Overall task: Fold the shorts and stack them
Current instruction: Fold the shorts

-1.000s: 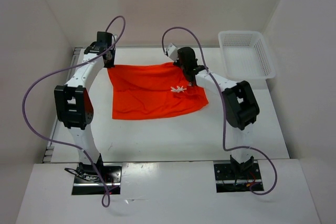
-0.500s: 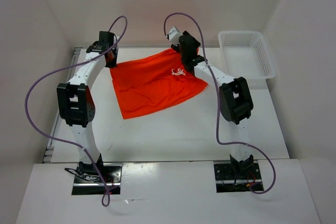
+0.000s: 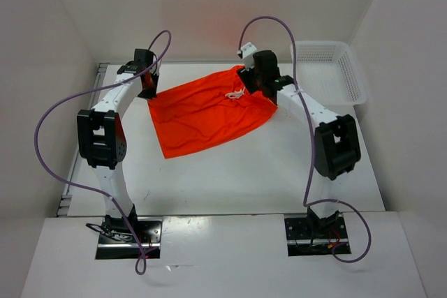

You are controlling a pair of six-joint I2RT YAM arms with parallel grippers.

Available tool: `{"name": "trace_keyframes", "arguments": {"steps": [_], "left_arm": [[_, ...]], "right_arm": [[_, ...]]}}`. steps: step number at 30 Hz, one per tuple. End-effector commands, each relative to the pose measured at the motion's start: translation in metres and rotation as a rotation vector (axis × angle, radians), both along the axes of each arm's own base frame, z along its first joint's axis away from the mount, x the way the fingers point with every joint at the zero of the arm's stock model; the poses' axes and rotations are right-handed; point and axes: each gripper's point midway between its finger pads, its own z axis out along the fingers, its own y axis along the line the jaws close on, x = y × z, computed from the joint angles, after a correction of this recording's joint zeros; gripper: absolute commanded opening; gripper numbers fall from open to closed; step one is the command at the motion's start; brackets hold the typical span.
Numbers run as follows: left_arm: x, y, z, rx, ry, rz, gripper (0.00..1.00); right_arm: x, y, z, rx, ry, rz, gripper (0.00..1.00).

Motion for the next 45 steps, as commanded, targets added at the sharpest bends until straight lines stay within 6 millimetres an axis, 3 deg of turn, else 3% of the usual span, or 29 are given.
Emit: {"name": "trace_keyframes", "arguments": {"steps": [1,4,8,14,16,19,20,22,23,25,26,27,28,30,31,32,35,36,37,38,39,41,44,45], "left_arm": [[-0.004,-0.001,-0.005,-0.011,0.015,-0.008,0.0],[-0.004,-0.001,-0.005,-0.011,0.015,-0.008,0.0],[-0.004,-0.008,-0.005,-0.003,0.015,-0.021,0.0],[-0.009,-0.01,-0.007,0.007,0.024,-0.025,0.0],[-0.011,-0.014,-0.006,0.007,0.024,-0.034,0.0],[-0.014,-0.011,-0.009,0.023,0.033,-0.024,0.0],[-0.014,-0.011,-0.009,0.023,0.033,-0.024,0.0],[-0.014,-0.009,-0.009,0.035,0.032,-0.016,0.0],[-0.014,-0.007,-0.008,0.044,0.031,-0.011,0.0],[-0.016,-0.004,-0.011,0.055,0.04,-0.004,0.0],[-0.016,-0.004,-0.011,0.055,0.04,-0.004,0.0],[-0.016,0.0,-0.011,0.055,0.04,0.005,0.0],[-0.016,0.006,-0.011,0.062,0.04,0.019,0.0],[-0.016,0.011,-0.011,0.062,0.04,0.03,0.0],[-0.014,0.011,-0.007,0.061,0.031,0.03,0.0],[-0.014,0.011,-0.007,0.061,0.031,0.03,0.0],[-0.012,0.01,-0.009,0.062,0.032,0.03,0.0],[-0.009,0.01,-0.005,0.061,0.022,0.03,0.0],[-0.009,0.01,-0.01,0.062,0.032,0.03,0.0],[-0.007,0.01,-0.007,0.061,0.023,0.03,0.0],[-0.007,0.01,-0.007,0.061,0.023,0.03,0.0],[-0.007,0.009,-0.012,0.054,0.033,0.025,0.0],[-0.007,0.009,-0.012,0.054,0.033,0.025,0.0],[-0.007,0.009,-0.012,0.054,0.033,0.025,0.0]], "right_arm": [[-0.049,-0.018,-0.036,0.099,0.162,-0.063,0.7],[-0.056,-0.04,-0.065,0.105,0.207,-0.16,0.76],[-0.036,-0.056,-0.076,0.091,0.173,-0.235,0.8],[-0.007,-0.068,-0.095,0.087,0.165,-0.295,0.86],[-0.002,-0.077,-0.108,0.078,0.188,-0.306,0.86],[-0.005,-0.069,-0.12,0.086,0.243,-0.226,0.84],[-0.009,-0.068,-0.132,0.084,0.27,-0.218,0.69],[-0.02,-0.064,-0.142,0.09,0.324,-0.192,0.53],[-0.028,-0.063,-0.146,0.117,0.356,-0.176,0.4],[-0.045,-0.065,-0.154,0.133,0.414,-0.168,0.26],[-0.052,-0.059,-0.146,0.162,0.425,-0.134,0.14],[-0.059,-0.061,-0.145,0.177,0.443,-0.126,0.1],[-0.078,-0.06,-0.152,0.181,0.503,-0.112,0.06],[-0.098,-0.057,-0.139,0.243,0.545,-0.049,0.0],[-0.125,-0.056,-0.148,0.247,0.628,-0.024,0.0],[-0.135,-0.057,-0.14,0.266,0.641,0.006,0.0],[-0.181,-0.053,-0.147,0.308,0.77,0.079,0.0],[-0.193,-0.055,-0.149,0.306,0.789,0.076,0.06],[-0.197,-0.056,-0.149,0.299,0.789,0.083,0.24],[-0.201,-0.061,-0.151,0.277,0.797,0.074,0.55],[-0.203,-0.065,-0.152,0.253,0.789,0.075,0.64],[-0.195,-0.071,-0.142,0.213,0.738,0.079,0.67],[-0.166,-0.063,-0.105,0.23,0.603,0.132,0.67],[-0.146,-0.058,-0.086,0.255,0.529,0.129,0.67]]}}
